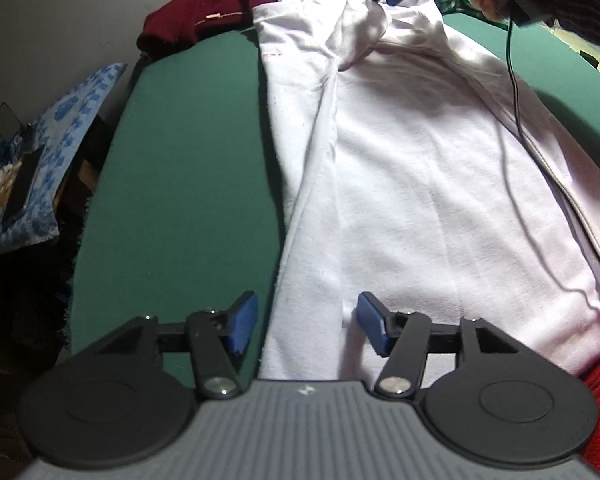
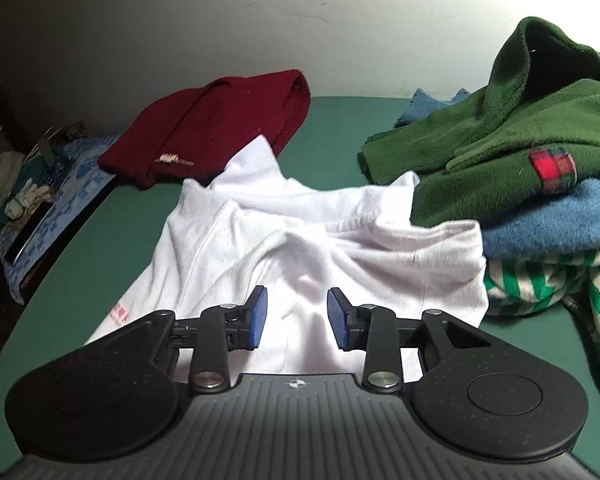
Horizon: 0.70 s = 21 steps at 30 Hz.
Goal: Fold clothes
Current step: 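Fold the held shirt side inward with the left gripper, then open it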
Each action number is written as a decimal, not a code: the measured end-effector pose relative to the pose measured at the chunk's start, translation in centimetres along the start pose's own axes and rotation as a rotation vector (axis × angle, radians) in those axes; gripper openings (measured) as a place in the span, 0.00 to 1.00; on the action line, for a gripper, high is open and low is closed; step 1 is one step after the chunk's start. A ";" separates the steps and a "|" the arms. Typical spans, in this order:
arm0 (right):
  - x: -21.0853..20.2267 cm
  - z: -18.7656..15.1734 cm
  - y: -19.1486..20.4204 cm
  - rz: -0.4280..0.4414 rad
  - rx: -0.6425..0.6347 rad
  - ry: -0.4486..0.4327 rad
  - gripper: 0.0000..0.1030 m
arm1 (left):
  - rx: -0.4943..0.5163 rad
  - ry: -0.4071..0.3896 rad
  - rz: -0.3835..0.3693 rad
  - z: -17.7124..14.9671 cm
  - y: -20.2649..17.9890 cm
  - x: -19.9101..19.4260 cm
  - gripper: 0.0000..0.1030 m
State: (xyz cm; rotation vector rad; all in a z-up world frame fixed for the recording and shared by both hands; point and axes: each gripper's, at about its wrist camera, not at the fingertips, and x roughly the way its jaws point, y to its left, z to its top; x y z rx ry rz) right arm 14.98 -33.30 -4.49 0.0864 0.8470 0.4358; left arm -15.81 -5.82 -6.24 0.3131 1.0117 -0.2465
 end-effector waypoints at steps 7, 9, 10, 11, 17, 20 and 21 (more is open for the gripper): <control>1.7 -2.5 1.3 0.028 -0.040 0.012 0.39 | 0.016 0.034 -0.026 -0.4 0.2 -0.5 0.62; 1.7 -2.6 1.5 0.032 -0.031 -0.011 0.36 | 0.017 0.043 -0.029 -0.7 0.3 -0.8 0.61; 1.8 -2.6 1.6 0.040 -0.026 -0.013 0.31 | 0.015 0.048 -0.032 -0.9 0.4 -0.9 0.59; 1.8 -2.4 1.7 0.054 -0.019 -0.006 0.12 | 0.008 0.052 -0.040 -1.1 0.4 -1.0 0.54; -0.6 0.2 2.0 0.069 0.018 0.006 0.02 | -0.047 0.055 -0.077 -1.7 0.6 -1.8 0.09; -2.6 1.8 1.6 0.098 0.059 -0.012 0.02 | -0.076 0.023 -0.088 -1.3 0.3 -2.7 0.04; -3.1 2.3 1.5 0.103 0.071 -0.015 0.02 | -0.073 0.009 -0.090 -1.0 0.1 -3.0 0.04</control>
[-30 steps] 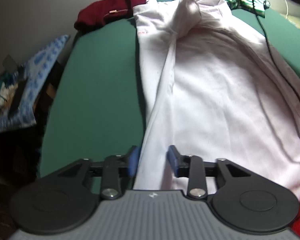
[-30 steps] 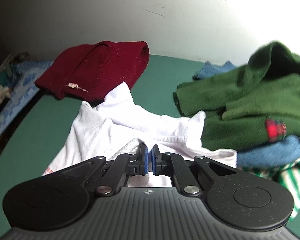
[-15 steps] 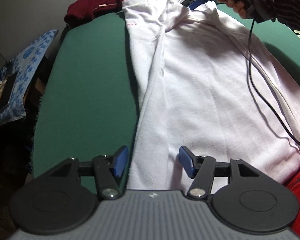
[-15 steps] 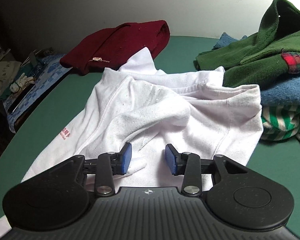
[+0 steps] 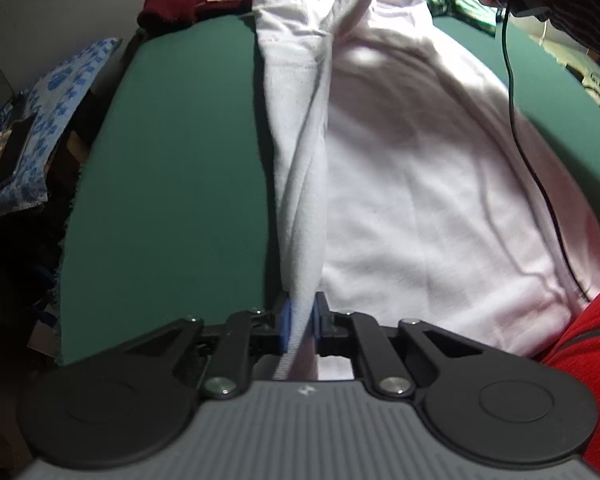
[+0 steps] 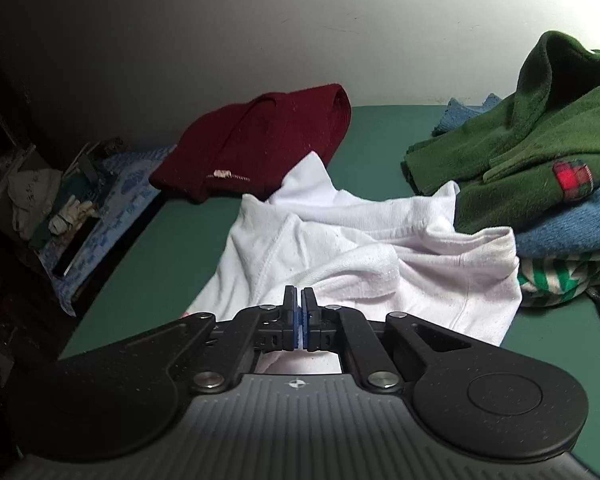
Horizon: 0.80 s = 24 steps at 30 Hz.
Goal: Fold clothes
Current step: 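Fold the held shirt side inward with the left gripper, then open it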
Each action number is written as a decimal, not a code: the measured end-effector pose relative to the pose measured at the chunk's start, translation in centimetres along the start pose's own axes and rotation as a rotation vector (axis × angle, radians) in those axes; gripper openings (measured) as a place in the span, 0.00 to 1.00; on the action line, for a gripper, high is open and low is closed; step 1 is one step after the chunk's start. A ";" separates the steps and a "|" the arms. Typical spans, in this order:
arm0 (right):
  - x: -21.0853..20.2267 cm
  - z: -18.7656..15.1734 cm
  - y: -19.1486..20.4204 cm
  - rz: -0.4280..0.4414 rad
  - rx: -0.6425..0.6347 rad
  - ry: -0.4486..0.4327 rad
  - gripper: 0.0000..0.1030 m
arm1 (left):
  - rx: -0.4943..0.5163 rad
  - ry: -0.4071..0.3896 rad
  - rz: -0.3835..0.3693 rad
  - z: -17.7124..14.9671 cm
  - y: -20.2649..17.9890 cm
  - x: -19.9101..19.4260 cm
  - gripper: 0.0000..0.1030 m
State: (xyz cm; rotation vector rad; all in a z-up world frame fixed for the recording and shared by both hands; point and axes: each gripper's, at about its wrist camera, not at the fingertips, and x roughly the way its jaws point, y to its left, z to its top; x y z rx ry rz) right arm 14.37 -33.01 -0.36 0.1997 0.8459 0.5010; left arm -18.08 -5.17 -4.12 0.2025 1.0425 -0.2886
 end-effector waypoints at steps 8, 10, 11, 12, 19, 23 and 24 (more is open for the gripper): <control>0.0 -1.0 -1.1 -0.028 -0.018 0.047 0.07 | 0.062 -0.021 -0.021 0.6 -2.1 -0.2 0.04; 0.1 -2.0 -2.0 -0.049 0.013 0.032 0.29 | 0.069 0.002 -0.017 0.4 -2.4 0.4 0.04; -0.2 -2.6 -2.5 -0.067 0.028 0.016 0.33 | 0.072 0.006 -0.016 0.4 -2.5 0.6 0.04; -0.5 -3.1 -2.9 -0.082 0.042 0.002 0.38 | 0.075 0.007 -0.014 0.4 -2.6 0.6 0.04; -0.7 -7.7 -0.8 -0.034 -0.088 0.055 0.43 | 0.086 0.023 -0.002 0.7 -2.9 1.2 0.05; 0.5 -8.3 -0.3 -0.040 -0.058 0.069 0.37 | 0.096 0.017 0.000 1.0 -3.2 1.0 0.05; 0.8 -8.3 -0.3 -0.042 -0.040 0.073 0.10 | 0.095 0.013 0.000 1.0 -3.3 0.9 0.05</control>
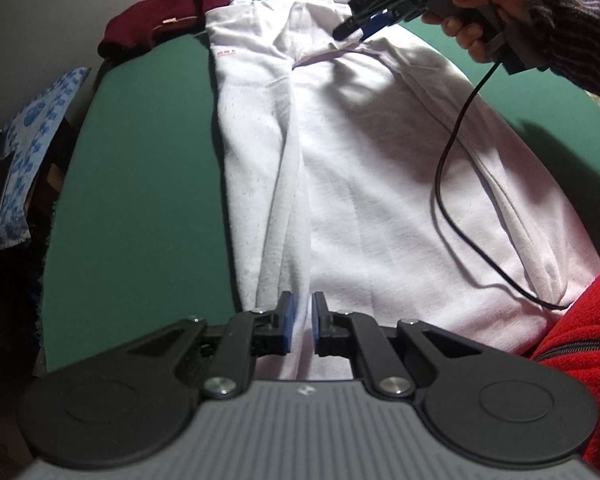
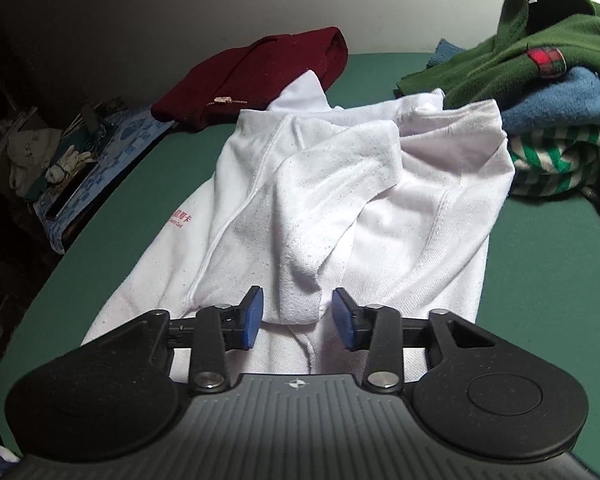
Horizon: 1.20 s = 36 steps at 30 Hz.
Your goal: Fold clothes
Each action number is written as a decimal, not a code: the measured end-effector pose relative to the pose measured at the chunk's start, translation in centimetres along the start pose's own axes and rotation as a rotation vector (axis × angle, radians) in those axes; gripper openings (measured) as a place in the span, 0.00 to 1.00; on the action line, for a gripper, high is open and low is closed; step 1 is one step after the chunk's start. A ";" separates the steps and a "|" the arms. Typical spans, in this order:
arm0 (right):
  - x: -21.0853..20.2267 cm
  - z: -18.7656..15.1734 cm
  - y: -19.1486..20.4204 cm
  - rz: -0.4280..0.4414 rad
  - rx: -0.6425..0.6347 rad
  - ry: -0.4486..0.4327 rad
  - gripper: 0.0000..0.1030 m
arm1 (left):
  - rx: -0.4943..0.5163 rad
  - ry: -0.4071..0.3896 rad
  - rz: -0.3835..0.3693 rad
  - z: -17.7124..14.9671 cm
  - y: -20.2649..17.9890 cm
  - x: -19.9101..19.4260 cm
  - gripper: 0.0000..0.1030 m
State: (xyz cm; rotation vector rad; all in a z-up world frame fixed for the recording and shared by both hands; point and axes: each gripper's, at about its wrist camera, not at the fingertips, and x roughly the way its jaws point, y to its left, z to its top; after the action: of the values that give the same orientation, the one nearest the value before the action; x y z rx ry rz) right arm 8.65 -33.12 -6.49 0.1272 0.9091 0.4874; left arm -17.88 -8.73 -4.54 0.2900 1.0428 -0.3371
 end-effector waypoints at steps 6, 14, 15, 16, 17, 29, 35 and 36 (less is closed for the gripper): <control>-2.8 0.6 0.3 0.016 -0.013 -0.011 0.08 | -0.006 -0.028 -0.057 0.2 -0.7 -0.5 0.05; -1.8 0.4 -0.7 -0.069 -0.052 0.107 0.19 | 0.054 0.000 -0.075 0.0 -2.4 0.6 0.11; -2.3 0.6 -1.1 -0.069 -0.036 0.089 0.27 | 0.058 -0.015 -0.055 0.0 -2.2 0.1 0.15; -3.2 1.1 -1.5 -0.062 -0.009 0.046 0.35 | 0.055 -0.028 -0.036 0.0 -1.8 -0.4 0.22; -4.0 1.6 -2.0 -0.055 0.019 0.003 0.37 | 0.051 -0.039 -0.016 0.1 -1.3 -0.8 0.26; 2.6 6.8 -4.9 -0.118 0.202 -0.089 0.19 | -0.014 0.008 0.040 -1.8 2.7 -0.6 0.48; 0.3 7.5 -2.6 -0.237 0.051 -0.200 0.02 | -0.053 0.030 -0.008 -2.9 1.9 0.5 0.27; 0.3 7.7 -2.7 -0.256 0.049 -0.193 0.02 | -0.055 0.025 -0.024 -2.9 1.7 0.4 0.27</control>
State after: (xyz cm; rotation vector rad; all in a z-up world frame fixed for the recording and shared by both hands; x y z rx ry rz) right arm 15.78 -34.62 -2.83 0.0992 0.7355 0.2107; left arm -19.28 -6.09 -6.18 0.2334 1.0787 -0.3266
